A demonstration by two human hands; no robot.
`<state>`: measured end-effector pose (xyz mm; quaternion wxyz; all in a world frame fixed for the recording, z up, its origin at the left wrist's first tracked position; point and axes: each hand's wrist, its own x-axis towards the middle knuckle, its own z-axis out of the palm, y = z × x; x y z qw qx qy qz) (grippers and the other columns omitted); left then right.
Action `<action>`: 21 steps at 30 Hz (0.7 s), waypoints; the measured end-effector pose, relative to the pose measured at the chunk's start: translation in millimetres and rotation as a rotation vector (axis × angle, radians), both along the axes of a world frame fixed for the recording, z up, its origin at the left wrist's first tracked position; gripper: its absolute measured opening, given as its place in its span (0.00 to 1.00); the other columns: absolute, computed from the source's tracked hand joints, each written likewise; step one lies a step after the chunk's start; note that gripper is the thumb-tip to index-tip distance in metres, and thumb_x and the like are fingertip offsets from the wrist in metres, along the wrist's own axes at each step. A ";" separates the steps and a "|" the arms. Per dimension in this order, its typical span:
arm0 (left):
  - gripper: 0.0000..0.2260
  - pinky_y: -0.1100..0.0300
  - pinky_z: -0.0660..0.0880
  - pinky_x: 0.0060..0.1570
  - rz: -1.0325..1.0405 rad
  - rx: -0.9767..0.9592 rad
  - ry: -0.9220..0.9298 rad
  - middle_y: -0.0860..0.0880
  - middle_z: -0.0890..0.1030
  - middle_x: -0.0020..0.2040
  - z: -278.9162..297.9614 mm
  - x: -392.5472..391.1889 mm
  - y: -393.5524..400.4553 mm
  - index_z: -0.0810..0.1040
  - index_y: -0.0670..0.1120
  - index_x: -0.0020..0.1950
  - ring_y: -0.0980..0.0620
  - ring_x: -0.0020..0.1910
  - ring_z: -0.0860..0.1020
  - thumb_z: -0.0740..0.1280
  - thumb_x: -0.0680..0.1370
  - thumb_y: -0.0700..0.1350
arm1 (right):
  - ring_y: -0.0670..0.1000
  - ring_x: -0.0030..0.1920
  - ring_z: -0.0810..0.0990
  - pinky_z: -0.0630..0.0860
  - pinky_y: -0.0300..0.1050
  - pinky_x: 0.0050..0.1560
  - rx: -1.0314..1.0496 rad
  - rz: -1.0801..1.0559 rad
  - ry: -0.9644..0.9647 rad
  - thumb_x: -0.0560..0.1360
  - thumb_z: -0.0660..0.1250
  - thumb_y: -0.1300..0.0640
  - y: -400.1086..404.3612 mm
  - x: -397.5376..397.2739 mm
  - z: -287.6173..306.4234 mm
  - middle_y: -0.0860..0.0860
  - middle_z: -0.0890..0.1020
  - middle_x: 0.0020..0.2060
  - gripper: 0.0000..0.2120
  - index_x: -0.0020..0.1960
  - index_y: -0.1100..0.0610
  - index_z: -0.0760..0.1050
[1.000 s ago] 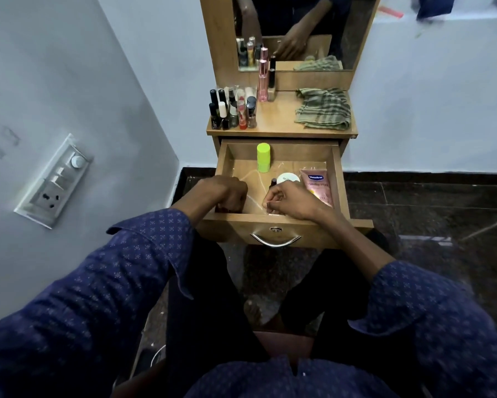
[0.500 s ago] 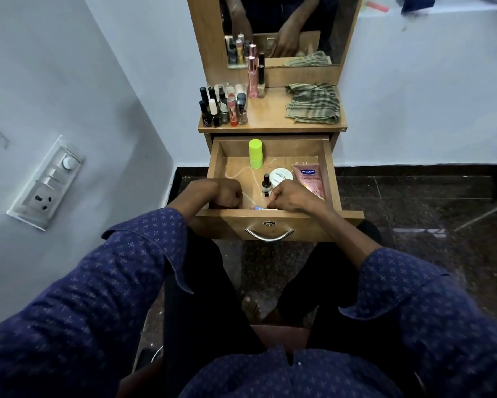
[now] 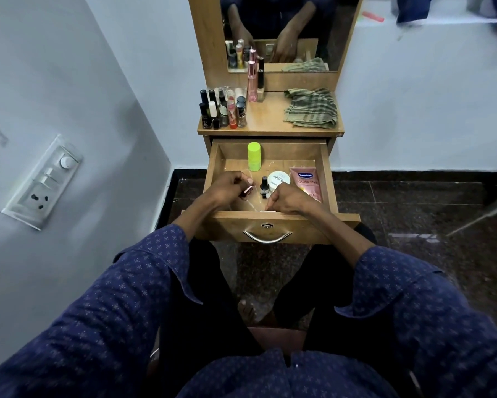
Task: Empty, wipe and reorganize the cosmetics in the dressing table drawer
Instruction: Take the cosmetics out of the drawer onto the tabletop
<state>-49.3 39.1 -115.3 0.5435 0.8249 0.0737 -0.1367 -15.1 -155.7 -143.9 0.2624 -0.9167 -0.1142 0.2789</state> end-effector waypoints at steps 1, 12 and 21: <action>0.10 0.70 0.74 0.32 0.036 -0.043 0.011 0.46 0.82 0.45 -0.6 -0.7 0.1 0.80 0.37 0.61 0.55 0.37 0.78 0.64 0.86 0.42 | 0.50 0.56 0.82 0.76 0.46 0.67 -0.010 0.004 0.005 0.75 0.75 0.56 0.1 -0.1 -1.6 0.50 0.88 0.48 0.02 0.45 0.52 0.88; 0.06 0.66 0.76 0.39 0.217 -0.392 0.088 0.52 0.87 0.47 1.4 -2.2 16.6 0.85 0.49 0.54 0.57 0.44 0.85 0.70 0.82 0.50 | 0.48 0.51 0.83 0.79 0.44 0.60 0.014 0.072 0.013 0.79 0.70 0.61 -1.4 0.8 -3.5 0.48 0.88 0.46 0.09 0.47 0.53 0.88; 0.13 0.65 0.76 0.41 0.309 -0.468 0.029 0.48 0.87 0.48 7.8 1.8 19.0 0.85 0.44 0.59 0.56 0.43 0.83 0.76 0.78 0.49 | 0.43 0.35 0.79 0.75 0.38 0.42 0.262 0.025 0.012 0.74 0.76 0.62 -5.2 -4.4 8.5 0.47 0.85 0.35 0.02 0.47 0.58 0.86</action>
